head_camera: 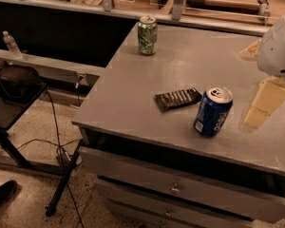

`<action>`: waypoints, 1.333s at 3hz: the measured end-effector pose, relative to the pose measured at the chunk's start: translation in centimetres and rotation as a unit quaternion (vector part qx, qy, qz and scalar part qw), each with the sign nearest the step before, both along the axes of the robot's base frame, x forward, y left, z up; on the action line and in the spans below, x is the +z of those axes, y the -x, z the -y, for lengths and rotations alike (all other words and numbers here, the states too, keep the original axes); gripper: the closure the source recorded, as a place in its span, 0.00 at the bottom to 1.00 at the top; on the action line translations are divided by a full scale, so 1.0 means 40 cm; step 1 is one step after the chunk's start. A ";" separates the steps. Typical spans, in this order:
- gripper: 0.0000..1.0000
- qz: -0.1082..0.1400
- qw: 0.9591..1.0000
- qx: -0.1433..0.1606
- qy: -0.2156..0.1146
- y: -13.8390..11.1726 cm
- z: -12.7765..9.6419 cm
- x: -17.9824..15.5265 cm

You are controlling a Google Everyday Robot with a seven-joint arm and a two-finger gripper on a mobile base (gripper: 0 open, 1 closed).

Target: Move pepsi can near green can

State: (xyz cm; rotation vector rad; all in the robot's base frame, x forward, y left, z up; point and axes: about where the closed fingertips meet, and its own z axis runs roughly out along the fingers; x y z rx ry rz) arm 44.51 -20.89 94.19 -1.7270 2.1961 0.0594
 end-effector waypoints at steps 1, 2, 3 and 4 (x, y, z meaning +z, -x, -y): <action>0.00 0.005 0.997 0.000 -0.079 -0.001 0.004 -0.035; 0.00 0.024 0.989 0.002 -0.149 0.008 0.009 -0.038; 0.00 0.040 0.979 0.007 -0.199 0.012 0.002 -0.040; 0.00 0.036 0.968 0.007 -0.248 0.006 -0.006 -0.057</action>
Offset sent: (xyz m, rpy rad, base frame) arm -0.0100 -0.0130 -0.0111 0.4762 -0.1019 0.0060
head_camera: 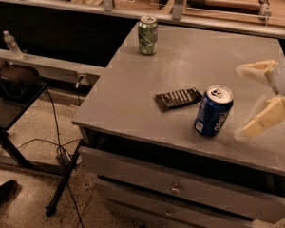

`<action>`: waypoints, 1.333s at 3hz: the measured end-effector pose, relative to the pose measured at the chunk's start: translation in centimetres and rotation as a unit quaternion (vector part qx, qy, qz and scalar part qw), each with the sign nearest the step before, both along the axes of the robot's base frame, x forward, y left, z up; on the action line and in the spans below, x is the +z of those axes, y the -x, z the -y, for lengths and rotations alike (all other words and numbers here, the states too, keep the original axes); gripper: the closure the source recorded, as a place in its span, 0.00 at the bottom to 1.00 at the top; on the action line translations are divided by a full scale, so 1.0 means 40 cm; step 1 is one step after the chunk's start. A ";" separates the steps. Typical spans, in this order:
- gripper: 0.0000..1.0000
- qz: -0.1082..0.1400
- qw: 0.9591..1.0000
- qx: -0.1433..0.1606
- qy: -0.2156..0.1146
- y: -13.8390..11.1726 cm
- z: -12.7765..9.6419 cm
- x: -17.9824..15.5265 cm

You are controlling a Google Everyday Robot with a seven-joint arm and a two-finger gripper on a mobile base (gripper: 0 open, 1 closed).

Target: Move pepsi can near green can

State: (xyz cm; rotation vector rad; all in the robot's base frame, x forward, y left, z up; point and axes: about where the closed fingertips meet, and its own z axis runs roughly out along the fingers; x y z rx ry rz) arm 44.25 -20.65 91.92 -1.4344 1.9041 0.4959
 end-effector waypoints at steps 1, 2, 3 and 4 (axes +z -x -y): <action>0.00 -0.013 0.999 0.002 -0.031 -0.010 -0.013 -0.029; 0.00 -0.024 0.998 0.007 -0.057 -0.019 -0.030 -0.056; 0.00 -0.031 0.996 0.012 -0.083 -0.030 -0.043 -0.076; 0.10 -0.034 0.995 0.014 -0.091 -0.034 -0.050 -0.082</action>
Offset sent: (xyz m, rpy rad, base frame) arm 0.0124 0.0161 -0.0369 0.1879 0.0757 0.0213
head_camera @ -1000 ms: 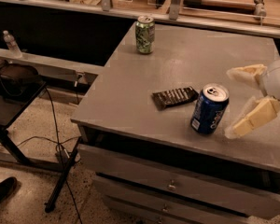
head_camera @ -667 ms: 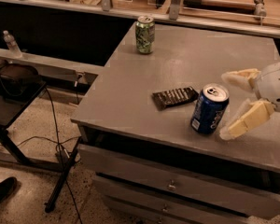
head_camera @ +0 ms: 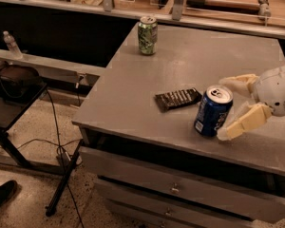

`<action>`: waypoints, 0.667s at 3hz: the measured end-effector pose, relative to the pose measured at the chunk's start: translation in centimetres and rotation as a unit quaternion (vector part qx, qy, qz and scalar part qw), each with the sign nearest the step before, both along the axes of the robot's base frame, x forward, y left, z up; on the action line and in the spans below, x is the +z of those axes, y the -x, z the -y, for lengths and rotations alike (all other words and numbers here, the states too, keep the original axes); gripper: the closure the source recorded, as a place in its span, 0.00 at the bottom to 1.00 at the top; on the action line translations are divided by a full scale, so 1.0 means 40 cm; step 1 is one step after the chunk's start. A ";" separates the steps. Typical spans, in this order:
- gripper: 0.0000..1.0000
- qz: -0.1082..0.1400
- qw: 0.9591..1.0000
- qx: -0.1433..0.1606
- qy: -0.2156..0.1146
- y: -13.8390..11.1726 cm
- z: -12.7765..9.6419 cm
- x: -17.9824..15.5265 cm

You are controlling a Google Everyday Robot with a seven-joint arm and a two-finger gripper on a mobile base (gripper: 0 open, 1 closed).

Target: Move pepsi can near green can

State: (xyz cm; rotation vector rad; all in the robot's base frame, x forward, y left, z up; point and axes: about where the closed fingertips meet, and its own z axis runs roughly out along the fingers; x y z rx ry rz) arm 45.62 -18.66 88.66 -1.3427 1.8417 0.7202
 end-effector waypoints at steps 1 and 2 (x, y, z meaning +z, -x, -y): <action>0.41 0.000 1.000 0.002 0.001 0.000 -0.006 0.001; 0.43 0.000 1.000 0.004 0.001 0.000 -0.011 0.001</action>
Offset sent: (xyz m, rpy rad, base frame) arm -0.0001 0.0023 0.0004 -0.0013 -0.0006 0.0042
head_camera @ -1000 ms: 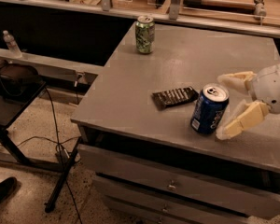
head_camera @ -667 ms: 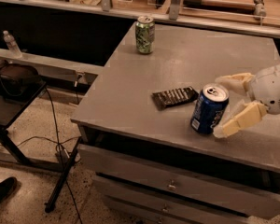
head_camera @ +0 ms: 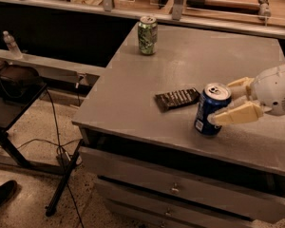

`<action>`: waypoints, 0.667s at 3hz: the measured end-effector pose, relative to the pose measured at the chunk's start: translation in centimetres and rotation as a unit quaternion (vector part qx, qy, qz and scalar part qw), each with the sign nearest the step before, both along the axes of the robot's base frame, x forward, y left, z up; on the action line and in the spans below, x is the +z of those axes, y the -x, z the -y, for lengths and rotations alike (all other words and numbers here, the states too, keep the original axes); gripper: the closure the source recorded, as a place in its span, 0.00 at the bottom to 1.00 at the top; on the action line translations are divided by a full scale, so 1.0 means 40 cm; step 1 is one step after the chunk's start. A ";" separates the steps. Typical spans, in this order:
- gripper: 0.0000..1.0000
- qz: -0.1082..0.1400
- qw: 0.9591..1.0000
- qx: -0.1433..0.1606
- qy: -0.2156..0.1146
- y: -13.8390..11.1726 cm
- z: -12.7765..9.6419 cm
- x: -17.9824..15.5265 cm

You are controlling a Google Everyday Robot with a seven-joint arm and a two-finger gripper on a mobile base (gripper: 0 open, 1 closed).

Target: Move pepsi can near green can

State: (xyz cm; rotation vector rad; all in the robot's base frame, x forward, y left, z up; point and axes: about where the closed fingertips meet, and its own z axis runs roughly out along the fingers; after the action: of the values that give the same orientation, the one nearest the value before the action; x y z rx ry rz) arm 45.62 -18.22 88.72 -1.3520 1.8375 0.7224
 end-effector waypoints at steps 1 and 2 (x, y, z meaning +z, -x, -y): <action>0.19 0.000 1.000 0.002 0.000 0.000 -0.005 0.000; 0.00 0.000 1.000 0.004 0.000 0.000 -0.010 0.001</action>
Offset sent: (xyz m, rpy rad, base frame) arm 0.0000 0.0019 0.0002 -0.0003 -0.0002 0.0035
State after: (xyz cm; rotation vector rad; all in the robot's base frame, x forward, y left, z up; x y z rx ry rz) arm 45.62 -17.83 88.76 -1.3599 1.8334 0.7254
